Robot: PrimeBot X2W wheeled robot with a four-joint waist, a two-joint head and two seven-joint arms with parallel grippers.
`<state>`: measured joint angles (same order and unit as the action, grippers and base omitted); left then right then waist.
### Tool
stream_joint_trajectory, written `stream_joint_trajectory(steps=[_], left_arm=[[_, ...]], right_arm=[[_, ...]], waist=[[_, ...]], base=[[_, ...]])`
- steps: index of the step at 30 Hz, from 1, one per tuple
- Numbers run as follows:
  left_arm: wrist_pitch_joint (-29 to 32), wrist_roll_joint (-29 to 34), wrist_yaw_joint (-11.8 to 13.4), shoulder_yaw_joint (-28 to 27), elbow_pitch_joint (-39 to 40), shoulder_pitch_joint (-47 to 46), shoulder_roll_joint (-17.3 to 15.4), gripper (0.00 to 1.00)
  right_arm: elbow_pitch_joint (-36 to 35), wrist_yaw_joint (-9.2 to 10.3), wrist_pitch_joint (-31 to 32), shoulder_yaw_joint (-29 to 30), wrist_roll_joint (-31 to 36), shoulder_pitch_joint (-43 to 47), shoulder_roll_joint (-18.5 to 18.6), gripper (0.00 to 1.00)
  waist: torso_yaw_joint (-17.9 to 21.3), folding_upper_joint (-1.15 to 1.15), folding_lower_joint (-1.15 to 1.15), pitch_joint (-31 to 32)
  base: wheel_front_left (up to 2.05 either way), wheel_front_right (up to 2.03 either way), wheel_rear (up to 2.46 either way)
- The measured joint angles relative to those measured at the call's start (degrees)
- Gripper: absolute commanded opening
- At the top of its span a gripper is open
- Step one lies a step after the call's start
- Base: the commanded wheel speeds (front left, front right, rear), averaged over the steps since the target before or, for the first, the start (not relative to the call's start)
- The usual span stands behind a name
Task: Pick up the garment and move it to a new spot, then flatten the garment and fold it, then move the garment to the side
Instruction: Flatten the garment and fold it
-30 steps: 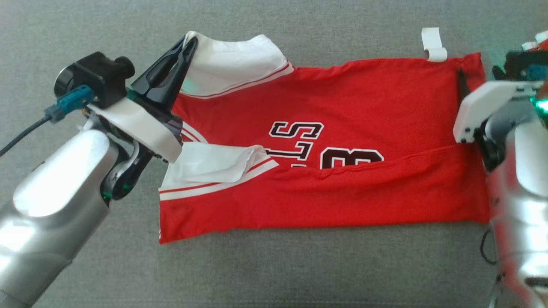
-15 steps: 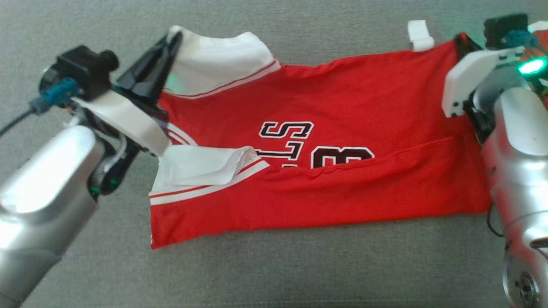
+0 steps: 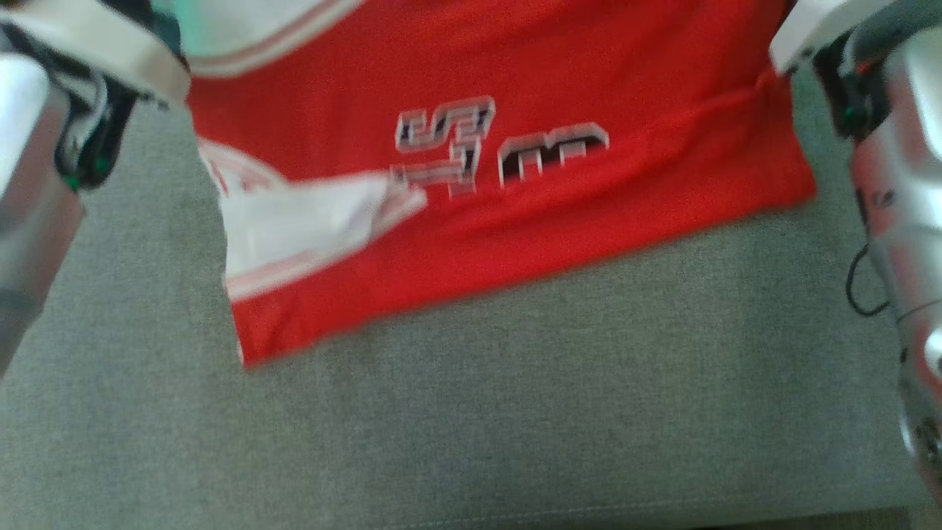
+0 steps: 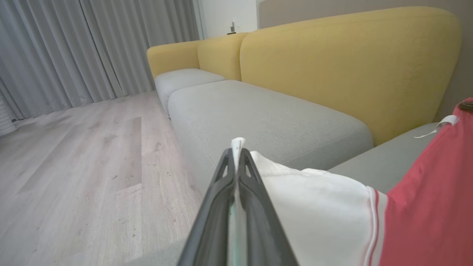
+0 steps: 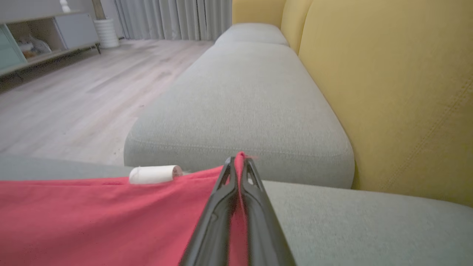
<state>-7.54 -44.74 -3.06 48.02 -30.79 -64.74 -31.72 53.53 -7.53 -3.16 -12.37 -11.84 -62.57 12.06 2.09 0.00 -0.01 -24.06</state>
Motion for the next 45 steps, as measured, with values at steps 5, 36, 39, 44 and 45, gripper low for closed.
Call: stream_joint_trajectory(steps=[5, 36, 39, 44, 45], left_arm=[[-4.2, 4.9, -0.9, 1.1, -7.1, -4.8, 3.2, 0.0], [11.9, -3.9, -3.3, 10.6, 15.4, 21.8, -4.2, 0.0], [14.5, -4.7, -2.4, 11.4, 17.6, 22.3, -5.5, 0.0], [17.1, -4.4, -1.5, 13.0, 18.8, 22.8, -6.0, 0.0], [17.5, -4.4, -1.5, 13.2, 18.8, 22.8, -6.0, 0.0]], right_arm=[[-0.2, -0.01, -3.6, -0.6, -4.3, -2.3, 1.0, 0.0], [-5.8, -0.01, 7.6, -31.1, -25.0, 11.8, 20.6, 0.0], [-6.8, -0.01, 9.8, -34.4, -25.9, 11.8, 22.1, 0.0], [-8.9, -0.01, 13.4, -40.6, -27.9, 11.8, 24.1, 0.0], [-9.1, 0.0, 13.9, -41.5, -28.3, 11.7, 24.5, 0.0]], waist=[[-0.1, 0.0, -0.01, -0.4], [-6.3, 0.0, 0.01, 6.7], [-6.2, 0.0, 0.01, 6.7], [-5.8, 0.0, 0.01, 6.4], [-5.7, 0.0, 0.0, 6.4]], base=[[0.0, 0.0, 0.0], [0.0, 0.0, 0.0], [0.0, 0.0, 0.0], [0.0, 0.0, 0.0], [0.0, 0.0, 0.0]])
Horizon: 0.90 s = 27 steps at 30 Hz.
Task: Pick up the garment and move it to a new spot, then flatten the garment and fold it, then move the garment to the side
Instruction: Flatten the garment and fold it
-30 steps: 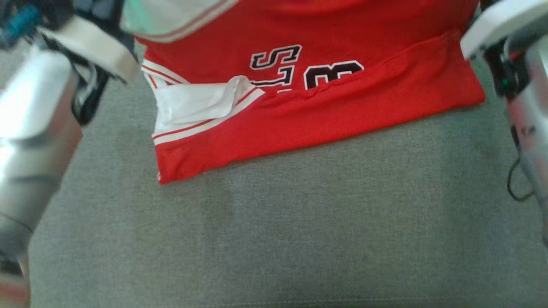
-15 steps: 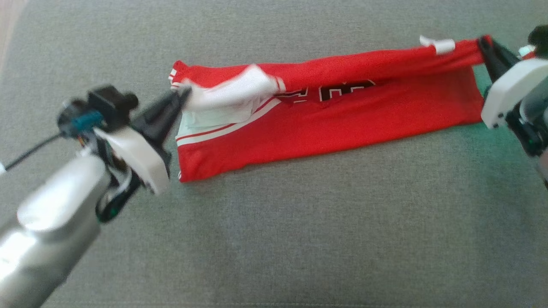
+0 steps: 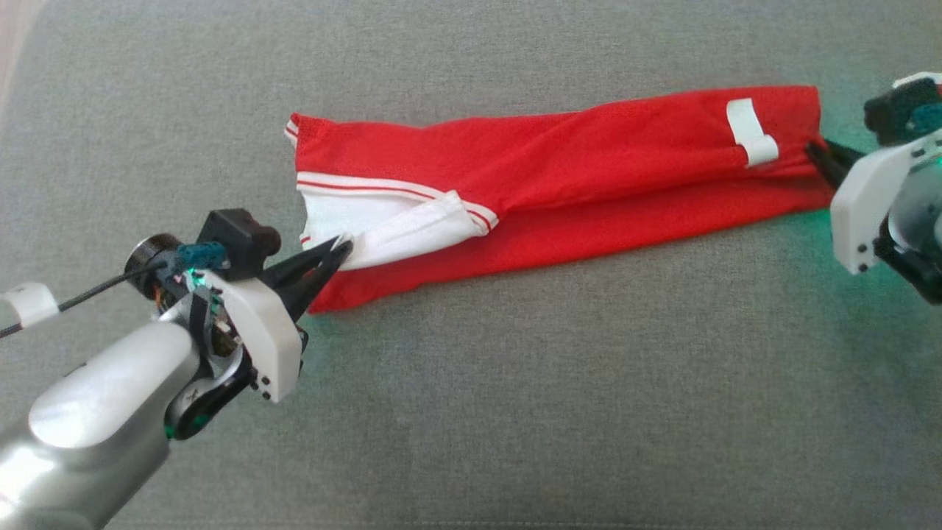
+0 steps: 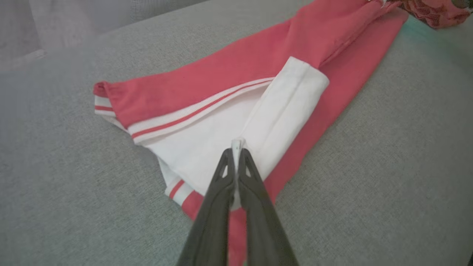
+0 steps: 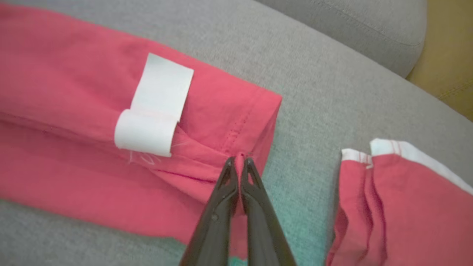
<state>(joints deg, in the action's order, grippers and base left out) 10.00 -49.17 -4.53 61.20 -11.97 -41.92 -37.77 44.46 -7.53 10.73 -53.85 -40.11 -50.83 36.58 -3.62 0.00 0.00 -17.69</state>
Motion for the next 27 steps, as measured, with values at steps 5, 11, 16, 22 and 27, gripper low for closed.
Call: stream_joint_trajectory(steps=[5, 11, 16, 22, 27], left_arm=[[1.1, 0.0, 0.0, 0.2, 0.1, 0.0, -0.1, 0.0], [1.0, 0.4, 1.3, 0.5, -0.5, 0.0, 0.3, 0.96], [-4.8, 1.2, 4.6, -1.0, -1.7, 0.0, 2.0, 1.0], [-18.4, 1.7, 9.8, -8.0, -3.6, 0.0, 5.8, 1.0], [-24.0, 2.6, 14.3, -13.3, -4.6, 0.6, 8.1, 1.0]], right_arm=[[-0.6, -0.01, 1.6, -3.3, -1.4, -0.1, 1.1, 0.0], [-0.5, 0.0, 1.2, -4.4, -3.2, -0.3, 1.1, 1.0], [0.7, -0.01, -2.0, -2.3, -6.9, -0.6, 0.6, 1.0], [2.1, 0.0, -11.6, 4.7, -9.4, -4.1, -2.2, 1.0], [6.3, 0.0, -22.5, 10.6, -6.0, -5.2, -7.6, 1.0]], waist=[[0.3, 0.0, 0.0, 0.0], [0.7, 0.0, 0.0, 0.0], [0.9, 0.0, 0.0, 0.9], [1.4, 0.0, 0.0, 3.1], [1.9, 0.0, 0.01, 5.4]], base=[[0.0, 0.0, 0.0], [0.0, 0.0, 0.0], [0.0, 0.0, 0.0], [0.0, 0.0, 0.0], [0.0, 0.0, 0.0]])
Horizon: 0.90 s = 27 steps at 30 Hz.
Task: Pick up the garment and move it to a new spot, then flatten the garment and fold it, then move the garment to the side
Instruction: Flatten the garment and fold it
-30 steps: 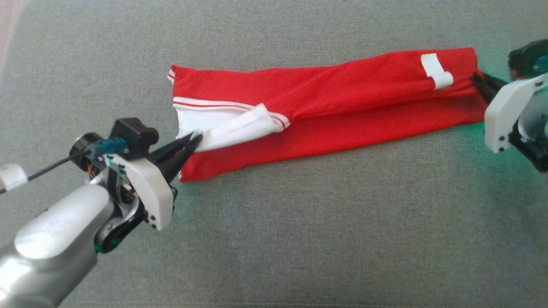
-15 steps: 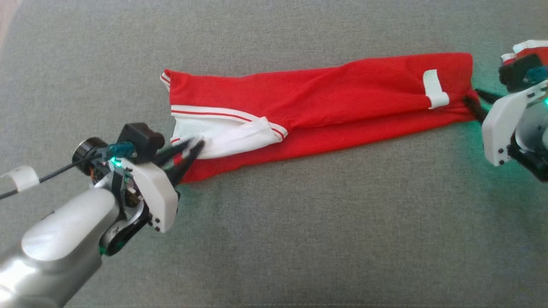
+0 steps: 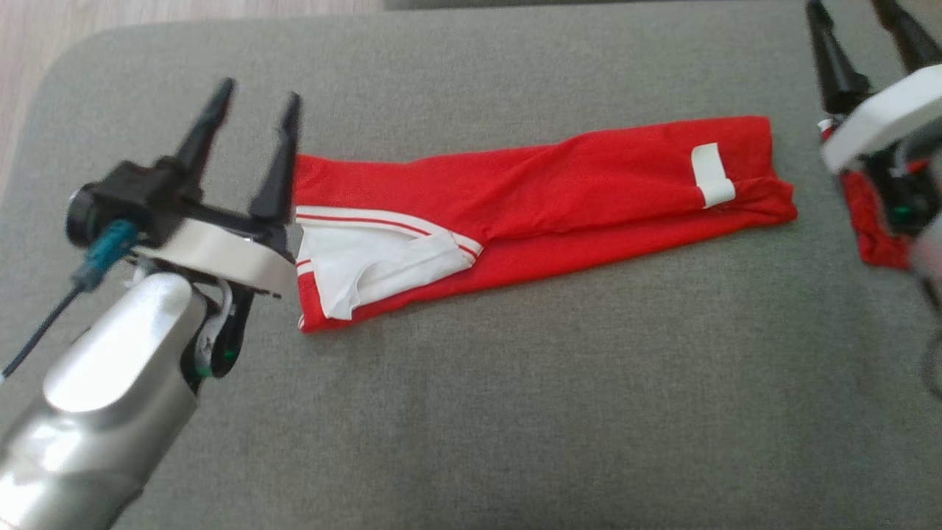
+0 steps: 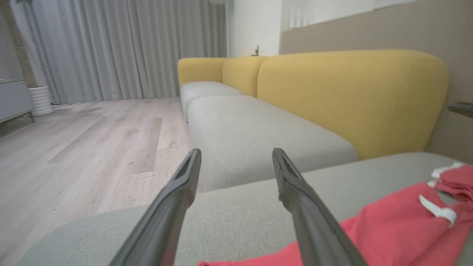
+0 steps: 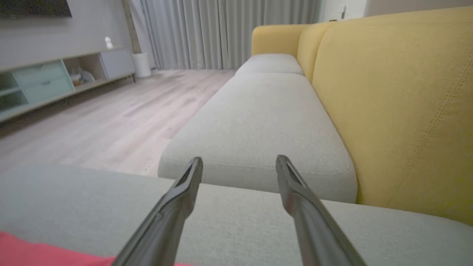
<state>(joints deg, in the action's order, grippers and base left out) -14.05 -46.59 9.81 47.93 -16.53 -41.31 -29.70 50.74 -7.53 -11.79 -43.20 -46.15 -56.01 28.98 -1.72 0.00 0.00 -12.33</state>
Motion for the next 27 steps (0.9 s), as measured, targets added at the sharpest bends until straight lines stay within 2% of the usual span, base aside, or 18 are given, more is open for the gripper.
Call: stream_joint_trajectory(steps=[3, 5, 10, 14, 17, 20, 27], left_arm=[[-0.4, 0.4, 2.1, -6.6, 1.2, 3.3, 2.2, 1.0], [-0.5, 2.8, 2.9, -11.7, 3.6, 6.8, 4.1, 1.0], [-0.7, 9.9, 2.8, -20.4, 5.6, 16.6, 8.7, 1.0], [-0.7, 14.0, 1.5, -26.0, 6.1, 24.2, 12.7, 1.0], [-0.7, 17.2, 0.5, -29.8, 6.6, 28.7, 15.7, 1.0], [-0.7, 19.8, -1.0, -32.9, 7.6, 31.8, 18.5, 1.0], [-0.7, 25.0, -5.4, -37.1, 7.6, 32.4, 21.8, 1.0]], right_arm=[[1.5, 0.0, -2.1, 5.1, 1.5, 0.6, -4.9, 1.0], [1.0, -0.01, -2.5, 9.6, 3.5, 1.6, -7.6, 1.0], [-8.0, 0.0, -2.6, 26.4, 15.1, 10.6, -13.3, 1.0], [-16.6, 0.0, -2.6, 37.4, 25.9, 24.2, -21.8, 1.0], [-21.6, 0.0, -2.6, 40.3, 31.1, 33.9, -25.5, 1.0], [-24.9, 0.0, -2.6, 41.1, 32.4, 39.5, -25.9, 1.0], [-27.5, 0.0, -2.6, 39.8, 31.2, 39.9, -26.1, 1.0]], waist=[[0.4, 0.0, 0.0, 1.3], [0.5, 0.0, 0.0, 2.1], [0.8, 0.0, 0.0, 3.3], [1.1, 0.0, 0.0, 4.3], [1.4, 0.0, 0.01, 4.8], [1.7, 0.0, 0.01, 4.9], [1.5, 0.0, 0.0, 3.9]], base=[[0.0, 0.0, 0.0], [0.0, 0.0, 0.0], [0.0, 0.0, 0.0], [0.0, 0.0, 0.0], [0.0, 0.0, 0.0], [0.0, 0.0, 0.0], [0.0, 0.0, 0.0]])
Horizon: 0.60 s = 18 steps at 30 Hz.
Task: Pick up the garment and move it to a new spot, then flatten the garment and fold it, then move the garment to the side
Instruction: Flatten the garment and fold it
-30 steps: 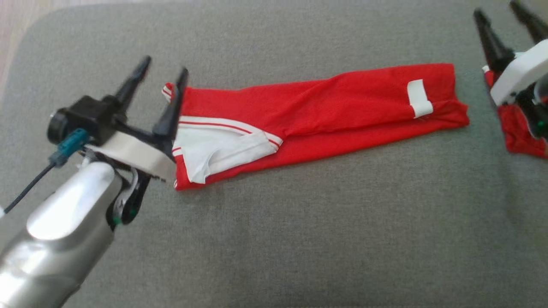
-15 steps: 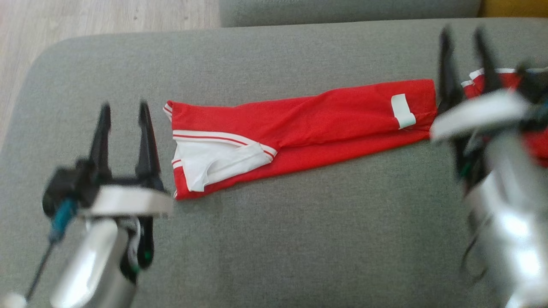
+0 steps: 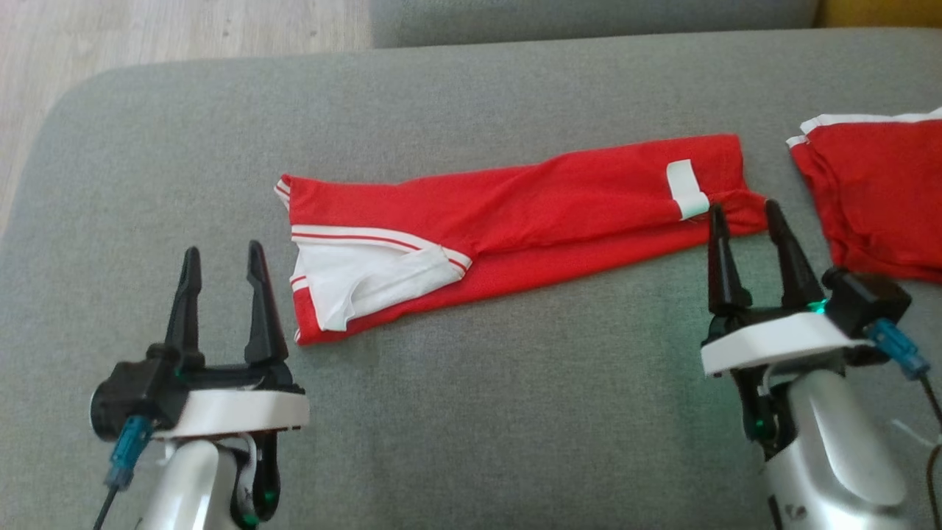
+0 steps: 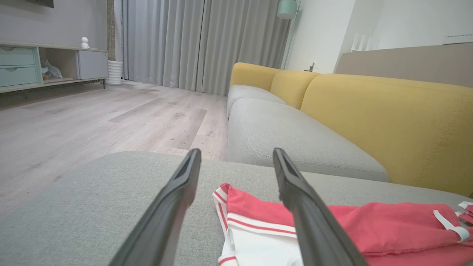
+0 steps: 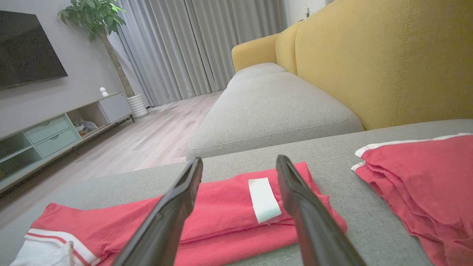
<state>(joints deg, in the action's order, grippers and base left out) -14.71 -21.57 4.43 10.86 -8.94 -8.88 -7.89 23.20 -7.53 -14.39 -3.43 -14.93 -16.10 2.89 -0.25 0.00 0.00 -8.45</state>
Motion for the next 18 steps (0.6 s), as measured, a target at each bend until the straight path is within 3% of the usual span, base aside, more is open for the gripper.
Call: stream_joint_trajectory(steps=[9, 10, 18], left_arm=[[0.0, 3.2, -3.7, -1.3, -1.7, -2.1, 2.2, 1.0], [0.0, 3.7, -4.4, -1.7, -1.9, -3.0, 2.8, 1.0], [0.0, 5.1, -6.3, -2.0, -2.7, -5.3, 4.0, 1.0]], right_arm=[[7.0, 0.0, 1.4, 8.7, 6.5, -7.2, 0.0, 1.0], [9.6, 0.0, 2.4, 12.2, 9.1, -9.6, 0.0, 1.0], [20.9, 0.0, 6.1, 22.1, 13.8, -15.9, 0.0, 1.0]], waist=[[-1.4, 0.0, -0.01, -3.4], [-1.9, 0.0, -0.01, -4.5], [-3.9, 0.0, -0.02, -7.8]], base=[[0.0, 0.0, 0.0], [0.0, 0.0, 0.0], [0.0, 0.0, 0.0]])
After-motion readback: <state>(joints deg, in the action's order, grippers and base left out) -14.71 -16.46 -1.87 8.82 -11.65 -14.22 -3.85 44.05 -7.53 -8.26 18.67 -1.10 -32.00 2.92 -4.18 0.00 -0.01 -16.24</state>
